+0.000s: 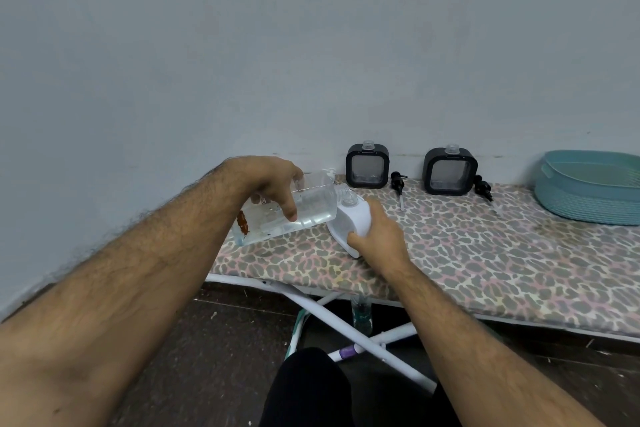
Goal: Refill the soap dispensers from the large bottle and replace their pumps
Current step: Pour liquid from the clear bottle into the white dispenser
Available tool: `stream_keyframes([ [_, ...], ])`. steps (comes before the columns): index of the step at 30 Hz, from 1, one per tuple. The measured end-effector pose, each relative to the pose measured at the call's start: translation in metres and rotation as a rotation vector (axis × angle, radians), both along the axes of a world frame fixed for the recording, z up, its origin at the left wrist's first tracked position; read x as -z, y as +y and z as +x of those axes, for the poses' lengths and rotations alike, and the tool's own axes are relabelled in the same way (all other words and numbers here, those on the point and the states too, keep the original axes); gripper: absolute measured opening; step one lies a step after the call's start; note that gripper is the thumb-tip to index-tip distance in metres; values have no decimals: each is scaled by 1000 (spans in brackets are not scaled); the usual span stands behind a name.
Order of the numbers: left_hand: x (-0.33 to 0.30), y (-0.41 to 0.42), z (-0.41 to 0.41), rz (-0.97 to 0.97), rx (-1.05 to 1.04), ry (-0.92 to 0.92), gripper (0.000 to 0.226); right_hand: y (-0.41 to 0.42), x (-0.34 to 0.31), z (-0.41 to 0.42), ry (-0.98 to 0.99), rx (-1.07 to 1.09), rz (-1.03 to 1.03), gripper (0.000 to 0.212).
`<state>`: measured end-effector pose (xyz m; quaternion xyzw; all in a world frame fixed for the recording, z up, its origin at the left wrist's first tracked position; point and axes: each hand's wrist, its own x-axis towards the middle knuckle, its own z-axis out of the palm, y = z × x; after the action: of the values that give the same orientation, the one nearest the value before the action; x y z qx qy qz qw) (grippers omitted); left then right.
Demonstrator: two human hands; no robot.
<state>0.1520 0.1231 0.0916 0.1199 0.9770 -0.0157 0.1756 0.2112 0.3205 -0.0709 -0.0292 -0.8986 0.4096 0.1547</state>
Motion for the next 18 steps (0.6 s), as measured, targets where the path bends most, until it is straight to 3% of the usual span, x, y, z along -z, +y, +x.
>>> stream_keyframes([
  [18,-1,0,-1,-15,-4,9,75,1,1,0,-10,-4,-6,70],
])
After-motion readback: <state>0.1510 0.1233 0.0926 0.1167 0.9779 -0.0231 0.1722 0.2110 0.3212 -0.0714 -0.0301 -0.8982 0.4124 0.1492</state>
